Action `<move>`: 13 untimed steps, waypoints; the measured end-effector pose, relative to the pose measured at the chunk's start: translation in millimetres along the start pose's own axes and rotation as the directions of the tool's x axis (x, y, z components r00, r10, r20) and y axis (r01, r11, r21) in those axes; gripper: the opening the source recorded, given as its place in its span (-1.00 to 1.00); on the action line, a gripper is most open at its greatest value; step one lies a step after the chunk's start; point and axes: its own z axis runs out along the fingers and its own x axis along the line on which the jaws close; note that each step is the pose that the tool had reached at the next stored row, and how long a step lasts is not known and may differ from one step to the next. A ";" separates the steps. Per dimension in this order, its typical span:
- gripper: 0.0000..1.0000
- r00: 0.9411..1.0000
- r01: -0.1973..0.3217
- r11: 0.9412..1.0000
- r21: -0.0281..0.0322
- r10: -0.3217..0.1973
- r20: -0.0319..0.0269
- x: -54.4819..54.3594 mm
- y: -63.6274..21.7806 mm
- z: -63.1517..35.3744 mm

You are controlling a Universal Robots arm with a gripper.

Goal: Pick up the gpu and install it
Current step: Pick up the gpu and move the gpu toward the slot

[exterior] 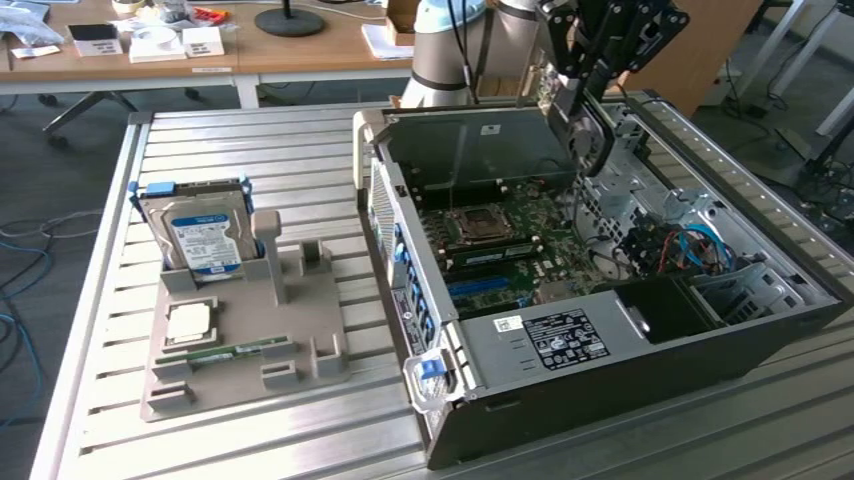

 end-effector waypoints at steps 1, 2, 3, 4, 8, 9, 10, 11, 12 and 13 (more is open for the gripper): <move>-0.47 1.000 0.000 1.000 0.000 0.000 0.000 -1.9 0.1 0.1; -0.47 1.000 0.000 1.000 0.000 0.000 0.000 -3.9 0.2 0.1; -0.47 1.000 0.000 1.000 0.000 0.000 0.000 -5.9 0.3 0.2; -0.47 1.000 0.000 1.000 0.000 0.000 0.000 -7.9 0.5 0.2; -0.47 1.000 0.000 1.000 0.000 0.000 0.000 -15.2 0.9 0.4; -0.47 1.000 0.000 1.000 0.000 0.000 0.000 -16.8 1.0 0.4; -0.47 1.000 0.000 1.000 0.000 0.000 0.000 -18.4 1.1 0.5; -0.47 1.000 0.000 1.000 0.000 0.000 0.000 -20.1 1.2 0.5; -0.47 1.000 0.000 1.000 0.000 0.000 0.000 -21.6 1.3 0.6; -0.47 1.000 0.000 1.000 0.000 0.000 0.000 -23.2 1.4 0.6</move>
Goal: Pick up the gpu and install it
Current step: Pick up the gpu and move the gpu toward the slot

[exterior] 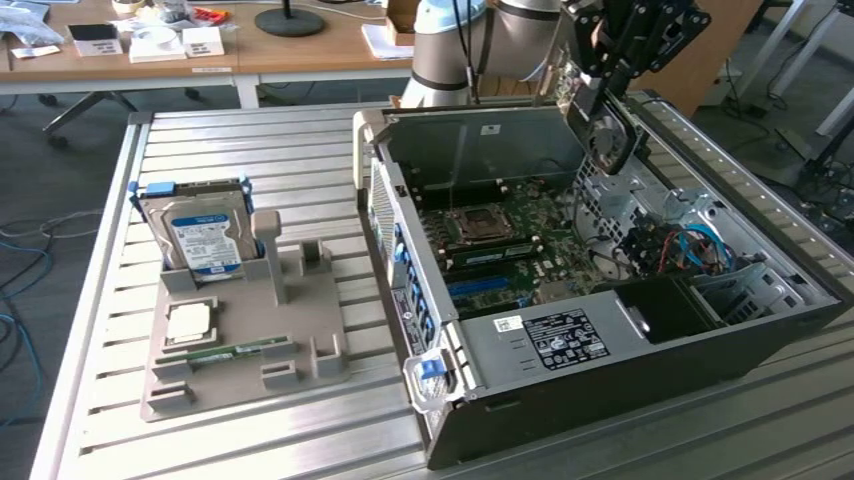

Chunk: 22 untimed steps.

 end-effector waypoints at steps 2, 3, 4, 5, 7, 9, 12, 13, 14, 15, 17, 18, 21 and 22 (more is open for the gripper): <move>-0.47 1.000 0.000 1.000 0.000 0.000 0.000 -2.8 0.2 0.0; -0.47 1.000 0.000 1.000 0.000 0.000 0.000 -3.7 0.2 0.1; -0.47 1.000 0.000 1.000 0.000 0.000 0.000 -3.9 0.2 0.1; -0.47 1.000 0.000 1.000 0.000 0.000 0.000 -3.9 0.2 0.1; -0.47 1.000 0.000 1.000 0.000 0.000 0.000 -3.9 0.2 0.1; -0.47 1.000 0.000 1.000 0.000 0.000 0.000 -3.9 0.2 0.1; -0.47 1.000 0.000 1.000 0.000 0.000 0.000 -5.7 0.3 0.1; -0.47 1.000 0.000 1.000 0.000 0.000 0.000 -6.9 0.4 0.2; -0.47 1.000 0.000 1.000 0.000 0.000 0.000 -8.3 0.5 0.2; -0.47 1.000 0.000 1.000 0.000 0.000 0.000 -10.0 0.6 0.2; -0.47 1.000 0.000 1.000 0.000 0.000 0.000 -13.8 0.8 0.3; -0.47 1.000 0.000 1.000 0.000 0.000 0.000 -15.8 0.9 0.4; -0.47 1.000 0.000 1.000 0.000 0.000 0.000 -21.1 1.3 0.5; -0.47 1.000 0.000 1.000 0.000 0.000 0.000 -22.5 1.4 0.6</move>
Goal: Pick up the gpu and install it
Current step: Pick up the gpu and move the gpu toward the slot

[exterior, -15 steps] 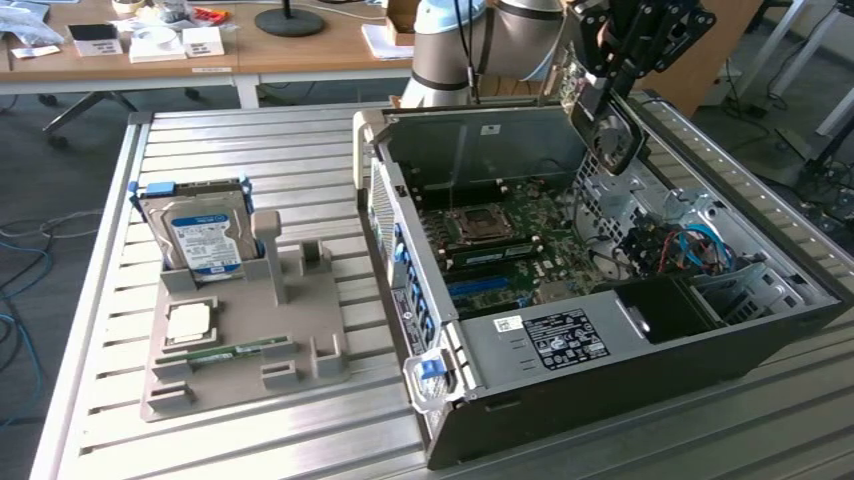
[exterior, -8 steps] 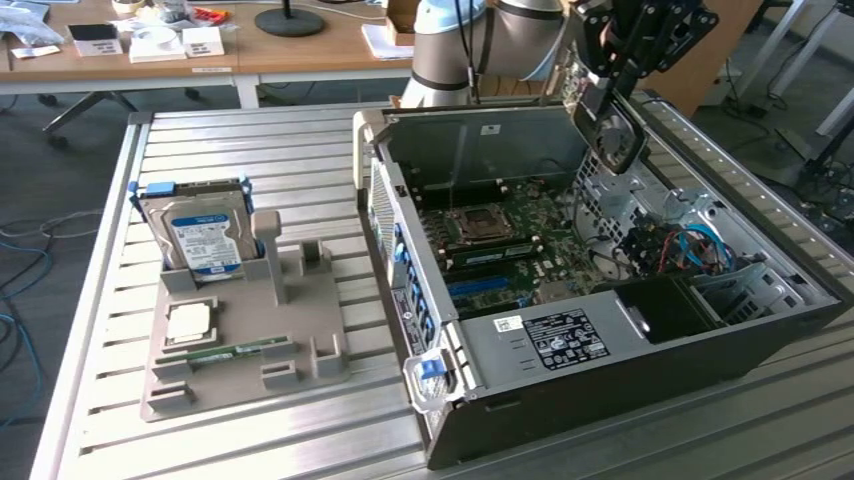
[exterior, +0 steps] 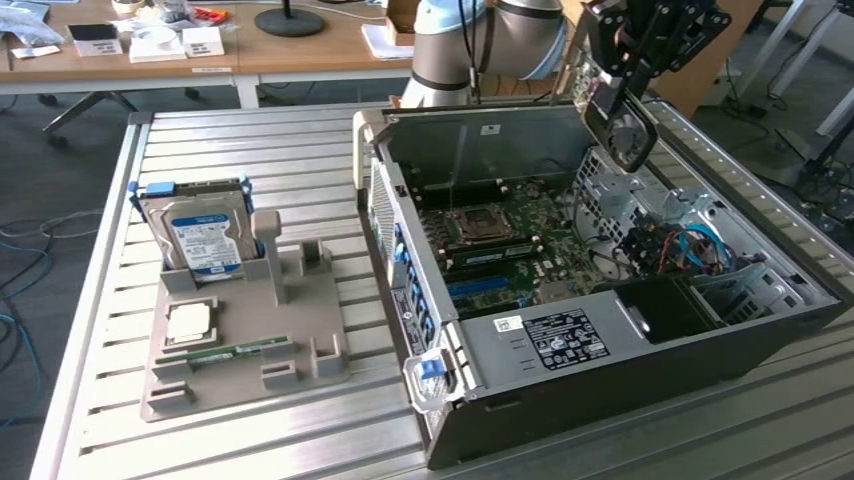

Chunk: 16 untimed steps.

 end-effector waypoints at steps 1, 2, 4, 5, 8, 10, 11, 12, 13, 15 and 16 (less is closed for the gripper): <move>-0.47 1.000 0.000 1.000 0.000 0.000 0.000 -1.5 0.1 0.1; -0.47 1.000 0.000 1.000 0.000 0.000 0.000 -3.3 0.2 0.1; -0.47 1.000 0.000 1.000 0.000 0.000 0.000 -7.6 0.4 0.2; -0.47 1.000 0.000 1.000 0.000 0.000 0.000 -9.9 0.6 0.3; -0.47 1.000 0.000 1.000 0.000 0.000 0.000 -16.8 0.9 0.5; -0.47 1.000 0.000 1.000 0.000 0.000 0.000 -21.7 1.2 0.6; -0.47 1.000 0.000 1.000 0.000 0.000 0.000 -24.0 1.4 0.6; -0.47 1.000 0.000 1.000 0.000 0.000 0.000 -26.3 1.5 0.7; -0.47 1.000 0.000 1.000 0.000 0.000 0.000 -28.6 1.6 0.8; -0.47 1.000 0.000 1.000 0.000 0.000 0.000 -33.2 1.9 0.9; -0.47 1.000 0.000 1.000 0.000 0.000 0.000 -35.5 2.1 0.9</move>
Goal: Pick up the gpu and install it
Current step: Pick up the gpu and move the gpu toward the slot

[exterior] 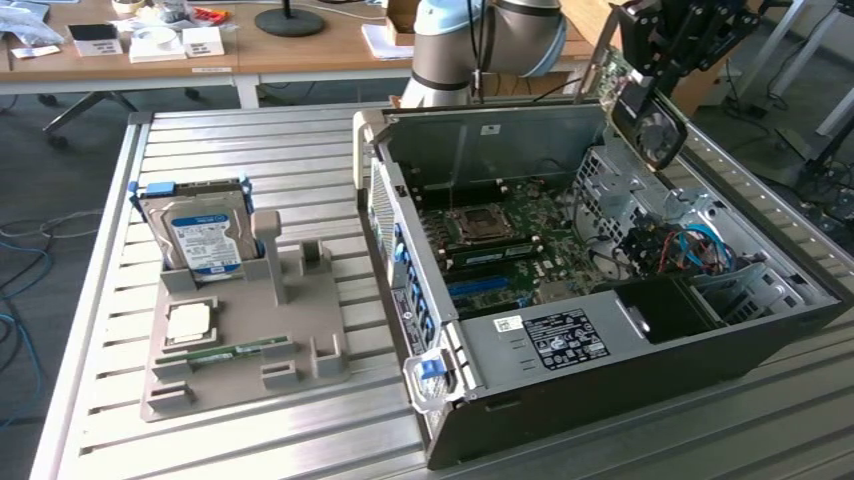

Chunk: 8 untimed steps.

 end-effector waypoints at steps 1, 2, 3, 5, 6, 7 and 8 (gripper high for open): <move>-0.47 1.000 0.000 1.000 0.000 0.000 0.000 -2.0 0.1 0.1; -0.47 1.000 0.000 1.000 0.000 0.000 0.000 -3.9 0.2 0.1; -0.47 1.000 0.000 1.000 0.000 0.000 0.000 -5.8 0.3 0.2; -0.47 1.000 0.000 1.000 0.000 0.000 0.000 -9.6 0.5 0.3; -0.47 1.000 0.000 1.000 0.000 0.000 0.000 -11.5 0.7 0.3; -0.47 1.000 0.000 1.000 0.000 0.000 0.000 -13.5 0.8 0.4; -0.47 1.000 0.000 1.000 0.000 0.000 0.000 -15.2 0.9 0.4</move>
